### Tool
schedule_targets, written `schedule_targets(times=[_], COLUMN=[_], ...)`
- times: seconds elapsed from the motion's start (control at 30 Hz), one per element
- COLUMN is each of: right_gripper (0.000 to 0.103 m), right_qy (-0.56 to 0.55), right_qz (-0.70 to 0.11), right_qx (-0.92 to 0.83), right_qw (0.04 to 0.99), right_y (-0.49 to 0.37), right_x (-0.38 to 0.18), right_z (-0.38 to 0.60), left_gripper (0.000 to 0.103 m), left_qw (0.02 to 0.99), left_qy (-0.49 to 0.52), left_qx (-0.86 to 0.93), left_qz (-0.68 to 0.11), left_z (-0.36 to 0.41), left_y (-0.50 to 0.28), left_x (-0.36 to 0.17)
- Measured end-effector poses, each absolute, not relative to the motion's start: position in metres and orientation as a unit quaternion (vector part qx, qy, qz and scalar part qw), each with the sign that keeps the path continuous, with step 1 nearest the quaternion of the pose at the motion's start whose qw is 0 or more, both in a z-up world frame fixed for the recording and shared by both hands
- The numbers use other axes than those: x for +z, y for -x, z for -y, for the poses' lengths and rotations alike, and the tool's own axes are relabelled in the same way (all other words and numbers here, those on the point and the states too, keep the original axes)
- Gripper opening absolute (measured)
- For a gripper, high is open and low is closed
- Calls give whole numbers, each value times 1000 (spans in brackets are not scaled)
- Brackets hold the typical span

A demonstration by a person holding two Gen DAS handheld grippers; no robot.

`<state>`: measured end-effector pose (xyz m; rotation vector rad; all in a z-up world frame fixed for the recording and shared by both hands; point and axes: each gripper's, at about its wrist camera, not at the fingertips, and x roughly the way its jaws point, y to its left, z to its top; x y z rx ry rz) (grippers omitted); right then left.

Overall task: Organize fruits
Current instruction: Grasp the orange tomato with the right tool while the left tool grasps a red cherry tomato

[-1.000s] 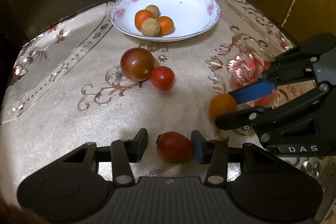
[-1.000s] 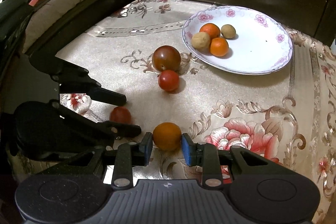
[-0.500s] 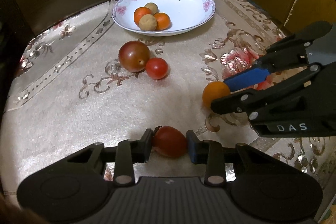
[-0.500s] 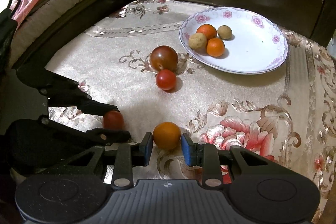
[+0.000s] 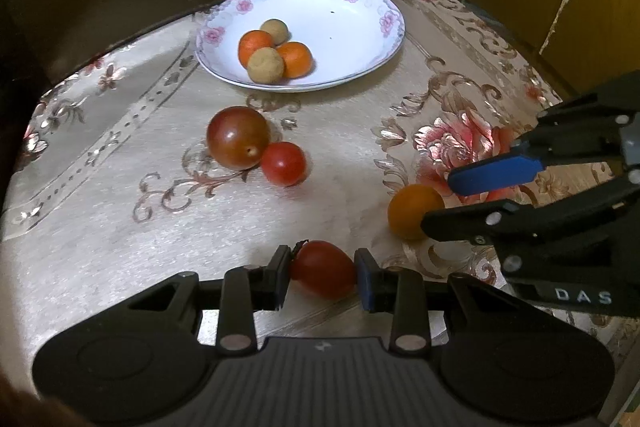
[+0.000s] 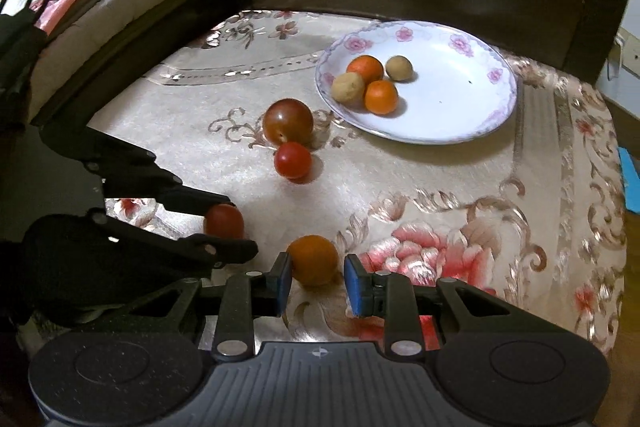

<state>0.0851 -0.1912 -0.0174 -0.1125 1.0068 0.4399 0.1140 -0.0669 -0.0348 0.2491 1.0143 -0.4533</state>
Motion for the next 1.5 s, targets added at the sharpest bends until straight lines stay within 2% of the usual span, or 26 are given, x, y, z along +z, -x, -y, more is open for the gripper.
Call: schedule_targets(times=[0.67,1.17,1.5], right_gripper=[22,23,22], right_qy=[50,46,54], right_qz=[-468,-490,-487], right_qx=[204,223,211], right_qw=[858,841,846], right_y=[-93,-104,-103], right_x=[-20,-32,-28], right_z=[187,170,175], left_gripper=[43,43,42], left_qw=[837,835,846], left_qy=[-124,-114,-120], left_qx=[-216,-224,-220], left_qz=[-487,-489,-471], left_z=[65,50,53], left_y=[-115,-109,-114], left_x=[-37,-35,-25])
